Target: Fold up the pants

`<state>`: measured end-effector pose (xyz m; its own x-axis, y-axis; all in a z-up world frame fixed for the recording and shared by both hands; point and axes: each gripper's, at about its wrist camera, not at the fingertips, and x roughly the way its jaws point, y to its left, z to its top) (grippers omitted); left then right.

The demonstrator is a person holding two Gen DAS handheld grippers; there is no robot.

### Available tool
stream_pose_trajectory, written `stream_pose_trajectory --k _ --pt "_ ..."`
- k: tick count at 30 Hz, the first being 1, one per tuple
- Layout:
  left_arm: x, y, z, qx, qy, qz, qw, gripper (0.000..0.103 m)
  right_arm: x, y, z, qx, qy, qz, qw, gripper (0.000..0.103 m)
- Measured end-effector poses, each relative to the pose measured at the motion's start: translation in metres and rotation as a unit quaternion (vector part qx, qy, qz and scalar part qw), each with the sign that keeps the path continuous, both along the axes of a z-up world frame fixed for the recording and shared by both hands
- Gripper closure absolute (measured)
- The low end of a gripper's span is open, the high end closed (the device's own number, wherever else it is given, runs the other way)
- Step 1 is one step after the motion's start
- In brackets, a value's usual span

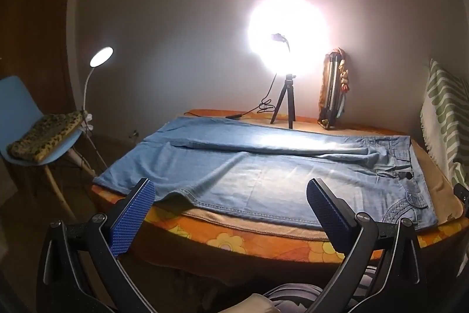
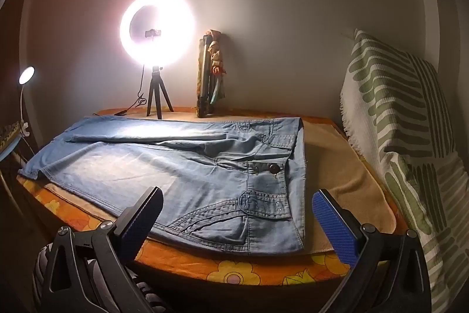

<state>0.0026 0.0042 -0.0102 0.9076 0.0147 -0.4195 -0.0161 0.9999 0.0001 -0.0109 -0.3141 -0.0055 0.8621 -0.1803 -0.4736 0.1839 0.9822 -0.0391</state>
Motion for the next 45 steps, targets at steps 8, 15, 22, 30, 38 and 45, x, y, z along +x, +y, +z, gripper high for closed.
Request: stream_pose_trajectory --k 8,15,22,30,38,45 --pt "-0.0006 -0.0029 0.0031 0.002 -0.001 -0.001 1.0000 0.000 -0.0009 -0.0006 0.0006 -0.001 0.000 0.000 1.000 0.000" --pt "0.0005 -0.0049 0.0057 0.002 -0.001 -0.004 1.0000 0.000 -0.0017 -0.0019 0.0021 0.001 -0.001 -0.003 1.000 0.000" --pt "0.0034 -0.0057 0.0035 0.000 0.001 -0.004 1.0000 0.000 -0.0016 -0.0027 0.0025 -0.002 0.000 -0.007 1.000 0.000" --pt "0.0038 -0.0050 0.0034 -0.002 0.002 -0.004 1.0000 0.000 -0.0040 -0.0010 0.0056 -0.007 -0.004 -0.013 1.000 0.000" --pt "0.0035 -0.0049 0.0034 -0.002 0.004 -0.003 1.0000 0.000 -0.0048 -0.0004 0.0061 -0.006 -0.006 -0.013 1.000 0.000" --pt "0.0025 -0.0045 0.0030 -0.002 0.004 -0.003 1.0000 0.000 -0.0054 -0.0002 0.0060 -0.006 -0.008 -0.013 1.000 0.000"
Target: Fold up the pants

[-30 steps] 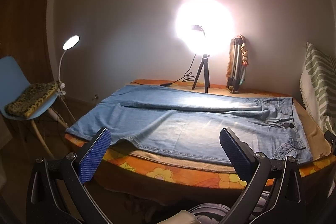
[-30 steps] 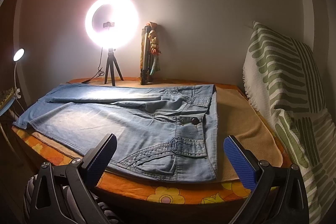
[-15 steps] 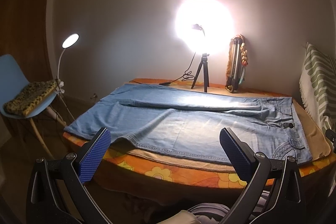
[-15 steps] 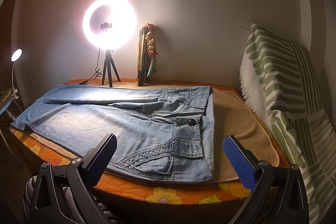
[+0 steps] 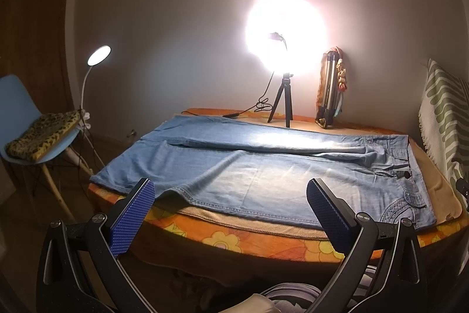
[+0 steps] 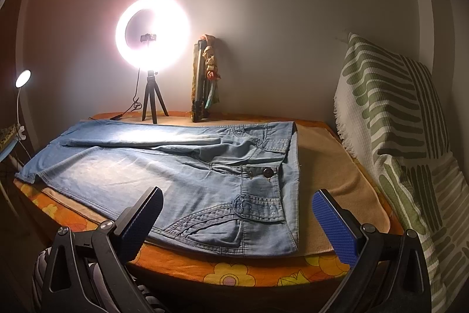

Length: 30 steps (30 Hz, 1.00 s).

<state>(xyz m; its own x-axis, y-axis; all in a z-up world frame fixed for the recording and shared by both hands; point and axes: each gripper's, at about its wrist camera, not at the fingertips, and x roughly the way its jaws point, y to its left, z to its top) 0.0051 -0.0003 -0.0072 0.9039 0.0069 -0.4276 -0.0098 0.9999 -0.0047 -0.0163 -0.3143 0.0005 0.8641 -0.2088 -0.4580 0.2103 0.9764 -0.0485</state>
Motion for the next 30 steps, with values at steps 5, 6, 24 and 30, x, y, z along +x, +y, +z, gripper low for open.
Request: stream_pose_trajectory --k 5,6,24,30 --pt "-0.0001 -0.0006 -0.0008 0.001 0.001 0.000 1.0000 0.000 -0.0002 -0.0010 0.0000 0.002 -0.001 0.001 1.000 0.000" --pt "-0.0004 -0.0005 -0.0007 0.002 0.001 0.000 1.0000 0.000 -0.0002 -0.0012 0.0000 0.002 -0.001 0.000 1.000 0.000" --pt "0.0037 0.0003 -0.0028 0.008 0.004 0.006 0.9999 0.000 0.0059 -0.0005 -0.0005 0.007 -0.002 0.002 1.000 0.000" --pt "0.0094 0.0036 -0.0012 0.016 0.008 0.012 0.9998 0.000 0.0086 0.0010 0.0000 0.004 -0.002 0.008 1.000 0.000"
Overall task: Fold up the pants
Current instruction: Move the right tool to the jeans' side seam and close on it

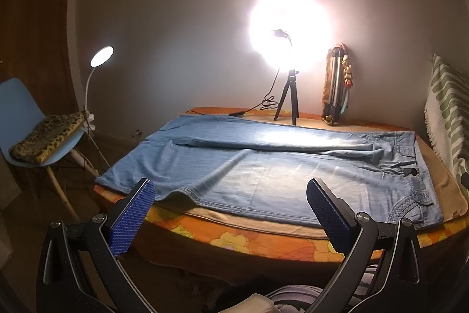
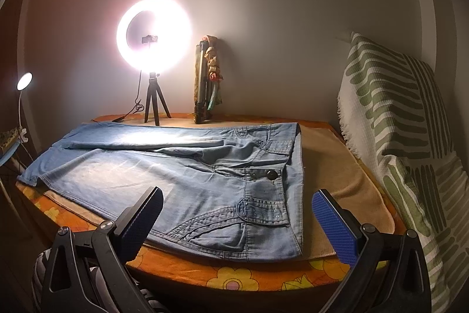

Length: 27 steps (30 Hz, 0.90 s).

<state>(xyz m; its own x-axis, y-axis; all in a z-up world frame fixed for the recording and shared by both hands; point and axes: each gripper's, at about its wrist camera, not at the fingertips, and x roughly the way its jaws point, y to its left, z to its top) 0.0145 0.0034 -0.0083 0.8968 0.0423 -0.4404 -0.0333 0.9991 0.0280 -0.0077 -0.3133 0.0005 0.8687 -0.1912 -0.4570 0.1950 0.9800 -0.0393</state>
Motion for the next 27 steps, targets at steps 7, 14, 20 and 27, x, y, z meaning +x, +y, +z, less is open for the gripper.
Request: stream_pose_trajectory --k 7,14,20,27 --pt "0.017 0.025 0.006 0.004 0.011 0.012 0.9999 0.000 0.026 0.001 0.006 0.001 0.005 0.042 0.999 0.000" --pt "0.052 0.066 0.007 0.004 0.030 0.023 0.9993 0.000 0.073 0.005 0.026 -0.011 0.005 0.102 0.995 0.000" --pt "0.103 0.093 0.006 0.009 0.052 0.031 0.9981 0.002 0.130 0.010 0.041 -0.011 0.006 0.149 0.989 0.000" --pt "0.170 0.105 0.003 0.011 0.073 0.026 0.9969 0.006 0.236 0.023 0.045 0.013 0.043 0.207 0.977 0.000"
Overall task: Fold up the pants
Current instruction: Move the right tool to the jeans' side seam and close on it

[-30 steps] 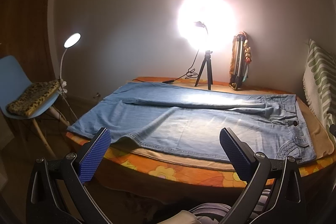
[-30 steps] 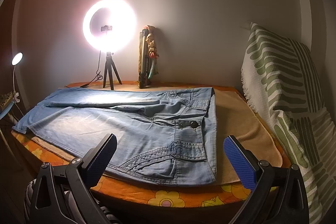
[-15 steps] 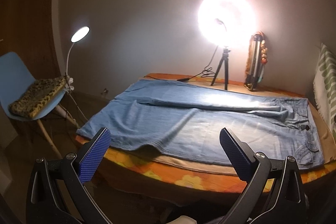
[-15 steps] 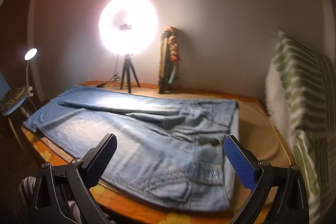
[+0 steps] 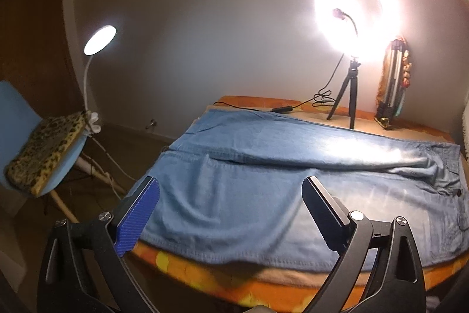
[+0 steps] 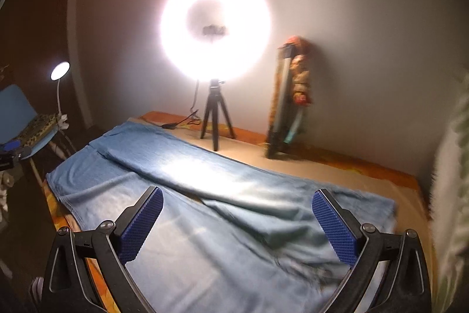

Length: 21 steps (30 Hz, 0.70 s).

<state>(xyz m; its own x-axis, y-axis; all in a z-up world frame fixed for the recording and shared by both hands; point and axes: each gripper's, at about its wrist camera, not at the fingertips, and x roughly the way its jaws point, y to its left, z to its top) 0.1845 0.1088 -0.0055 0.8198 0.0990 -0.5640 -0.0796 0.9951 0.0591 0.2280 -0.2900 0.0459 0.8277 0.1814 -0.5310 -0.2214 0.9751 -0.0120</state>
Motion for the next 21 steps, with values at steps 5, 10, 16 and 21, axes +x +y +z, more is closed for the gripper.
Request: stream_pose_trajectory --k 5,10,16,21 --pt "0.050 -0.002 -0.011 0.004 0.026 -0.009 0.9996 0.006 0.082 0.011 -0.014 0.005 0.039 0.045 0.998 0.004" --pt "0.098 -0.009 -0.030 0.000 0.055 -0.020 0.9983 0.006 0.168 0.019 -0.054 -0.004 0.104 0.069 0.992 0.013" --pt "0.156 -0.021 -0.052 -0.011 0.085 -0.033 0.9958 0.018 0.243 0.021 -0.109 -0.005 0.159 0.075 0.984 0.020" --pt "0.189 -0.028 -0.065 -0.003 0.097 -0.042 0.9944 0.023 0.283 0.029 -0.145 -0.021 0.180 0.092 0.979 0.020"
